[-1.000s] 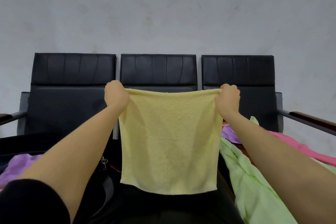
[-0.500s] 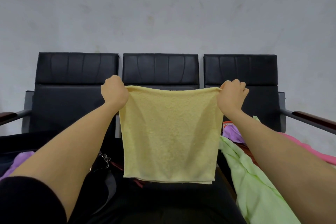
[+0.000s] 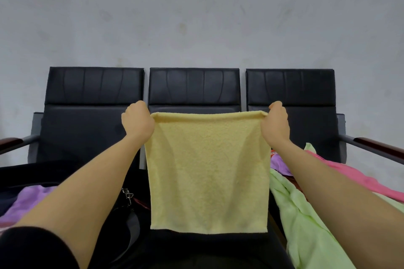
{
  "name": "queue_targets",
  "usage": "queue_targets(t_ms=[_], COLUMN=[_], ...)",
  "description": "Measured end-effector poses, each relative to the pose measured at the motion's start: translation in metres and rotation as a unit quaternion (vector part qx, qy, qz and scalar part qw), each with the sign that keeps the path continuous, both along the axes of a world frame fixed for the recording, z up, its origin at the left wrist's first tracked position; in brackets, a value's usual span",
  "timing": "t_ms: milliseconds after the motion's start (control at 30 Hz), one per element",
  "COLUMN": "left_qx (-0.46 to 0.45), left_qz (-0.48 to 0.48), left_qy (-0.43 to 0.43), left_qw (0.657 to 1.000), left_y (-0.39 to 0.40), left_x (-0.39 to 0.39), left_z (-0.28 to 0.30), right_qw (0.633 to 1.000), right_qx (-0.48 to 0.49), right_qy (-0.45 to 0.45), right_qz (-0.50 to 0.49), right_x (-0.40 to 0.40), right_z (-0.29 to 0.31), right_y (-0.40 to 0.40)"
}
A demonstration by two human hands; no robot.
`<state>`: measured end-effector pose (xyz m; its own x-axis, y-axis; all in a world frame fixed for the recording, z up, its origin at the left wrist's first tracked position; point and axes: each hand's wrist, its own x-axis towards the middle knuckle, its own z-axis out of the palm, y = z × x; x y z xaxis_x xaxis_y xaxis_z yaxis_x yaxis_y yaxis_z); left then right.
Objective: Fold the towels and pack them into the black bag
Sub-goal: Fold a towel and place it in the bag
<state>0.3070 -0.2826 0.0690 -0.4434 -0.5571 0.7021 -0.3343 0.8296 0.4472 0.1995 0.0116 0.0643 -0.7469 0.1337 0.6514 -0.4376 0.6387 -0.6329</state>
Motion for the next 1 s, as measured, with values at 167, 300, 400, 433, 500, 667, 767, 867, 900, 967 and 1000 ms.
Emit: queue_targets(t_ms=[167,300,400,433,500,667,767,867,900,967,1000], left_qx=[0.039,0.097,0.223,0.269,0.363,0.52,0.538,0.508,0.495,0.47,0.462], left_qz=[0.0,-0.007,-0.12,-0.158,-0.2,-0.248,-0.292,-0.325,-0.331,-0.336,-0.334], left_qy=[-0.076,-0.155,-0.108,-0.085,-0.038,0.033,0.071,0.135,0.153,0.186,0.202], left_qw=[0.996,0.983,0.961,0.946,0.909,0.817,0.788,0.786,0.789,0.795,0.796], left_y=[0.006,0.007,0.008,0.009,0.013,0.016,0.011,0.007,0.007,0.008,0.009], left_x=[-0.003,-0.017,-0.034,-0.038,-0.049,-0.077,-0.089,-0.094,-0.094,-0.092,-0.09], left_z=[-0.011,-0.026,-0.036,-0.039,-0.046,-0.059,-0.061,-0.064,-0.066,-0.076,-0.084], right_qw=[0.995,0.986,0.99,0.99,0.987,0.948,0.931,0.935,0.932,0.924,0.917], right_qx=[0.066,0.094,0.031,0.007,-0.045,-0.23,-0.285,-0.289,-0.296,-0.317,-0.333], right_qy=[-0.069,-0.132,-0.139,-0.139,-0.15,-0.179,-0.168,-0.095,-0.076,-0.054,-0.043], right_qz=[-0.015,-0.032,-0.009,-0.008,0.018,0.125,0.157,0.183,0.192,0.206,0.214], right_x=[-0.005,-0.018,-0.037,-0.043,-0.054,-0.076,-0.081,-0.082,-0.079,-0.07,-0.064], right_z=[-0.011,-0.023,-0.035,-0.038,-0.045,-0.052,-0.049,-0.047,-0.047,-0.051,-0.055], right_y=[0.001,-0.002,-0.005,-0.007,-0.01,-0.028,-0.034,-0.036,-0.036,-0.036,-0.035])
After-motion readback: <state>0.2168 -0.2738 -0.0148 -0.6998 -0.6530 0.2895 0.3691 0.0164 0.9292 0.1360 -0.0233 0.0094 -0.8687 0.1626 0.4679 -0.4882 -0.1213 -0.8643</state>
